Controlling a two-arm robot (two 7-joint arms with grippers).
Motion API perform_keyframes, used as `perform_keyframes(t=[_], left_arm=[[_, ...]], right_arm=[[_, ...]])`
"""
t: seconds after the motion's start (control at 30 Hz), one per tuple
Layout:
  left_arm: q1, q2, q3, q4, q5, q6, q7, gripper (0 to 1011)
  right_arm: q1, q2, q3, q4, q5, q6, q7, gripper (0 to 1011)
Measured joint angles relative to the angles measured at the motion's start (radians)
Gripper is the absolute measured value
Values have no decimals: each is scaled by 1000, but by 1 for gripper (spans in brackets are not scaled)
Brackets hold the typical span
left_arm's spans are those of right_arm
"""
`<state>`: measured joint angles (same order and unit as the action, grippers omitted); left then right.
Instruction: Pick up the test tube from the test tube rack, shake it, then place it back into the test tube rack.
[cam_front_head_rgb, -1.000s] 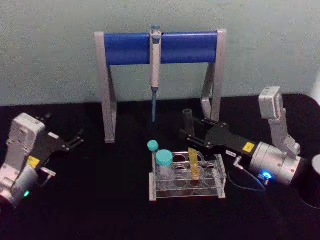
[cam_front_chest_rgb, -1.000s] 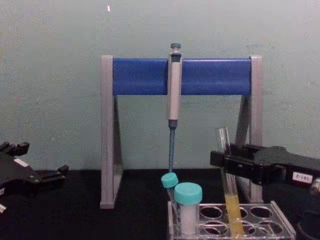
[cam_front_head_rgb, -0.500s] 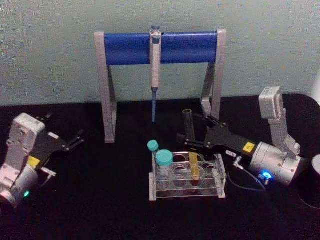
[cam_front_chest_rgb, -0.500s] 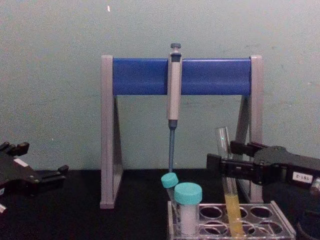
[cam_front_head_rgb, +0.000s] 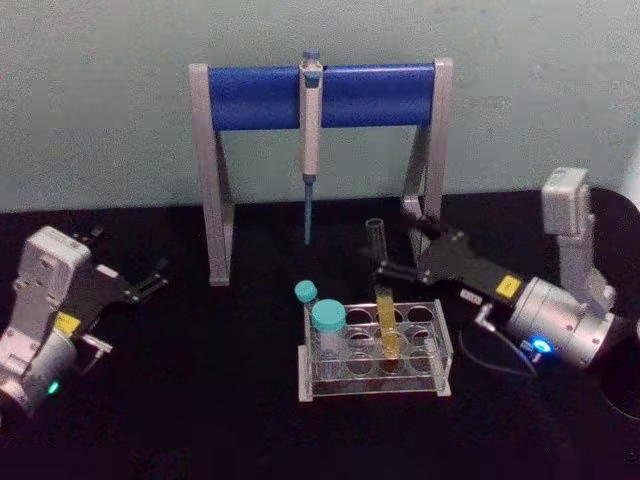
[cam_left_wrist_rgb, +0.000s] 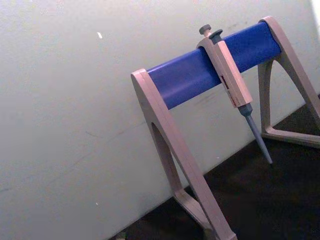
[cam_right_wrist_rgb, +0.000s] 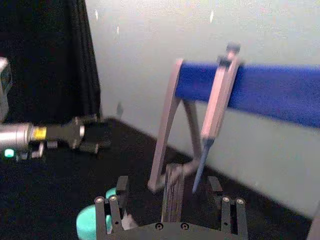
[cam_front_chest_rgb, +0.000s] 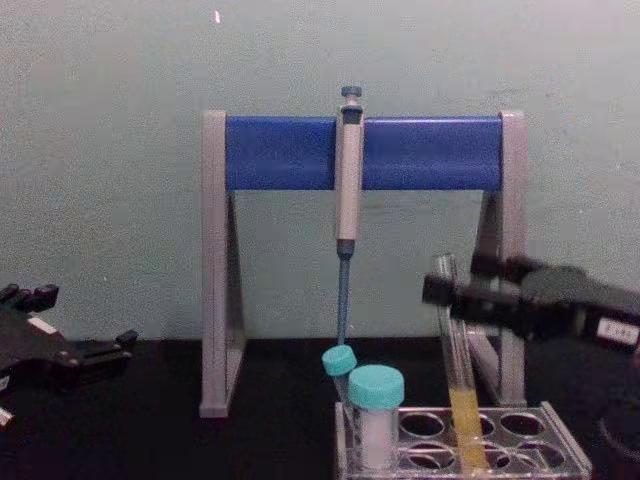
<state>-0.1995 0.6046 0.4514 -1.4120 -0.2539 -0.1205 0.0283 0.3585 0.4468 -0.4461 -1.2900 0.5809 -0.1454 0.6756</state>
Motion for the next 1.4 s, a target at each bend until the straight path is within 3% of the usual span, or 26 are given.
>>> perform_keyframes(t=[0.17,0.27,0.43,0.53,0.6,0.87,1.07,1.4], left_arm=[[0,0,0,0,0,0,0,1001],[0,0,0,0,0,0,0,1001],[0,0,0,0,0,0,0,1001],[0,0,0,0,0,0,0,1001],[0,0,0,0,0,0,0,1001],[0,0,0,0,0,0,0,1001],[0,0,0,0,0,0,0,1001],[0,0,0,0,0,0,0,1001]], right_arm=[[-40,-8,51,-50,30,-61,-26,1000],[-75,-11,89,-96,18,-80,-102,1000],[-123,-10,126,-168,-82,-37,-294,1000],[-143,-10,140,-192,-161,41,-423,1000],[-146,-12,141,-189,-193,95,-468,1000],[-142,-34,141,-133,-227,218,-515,1000],[-147,-50,155,-97,-218,235,-499,1000],[-146,-48,153,-101,-218,236,-501,1000]])
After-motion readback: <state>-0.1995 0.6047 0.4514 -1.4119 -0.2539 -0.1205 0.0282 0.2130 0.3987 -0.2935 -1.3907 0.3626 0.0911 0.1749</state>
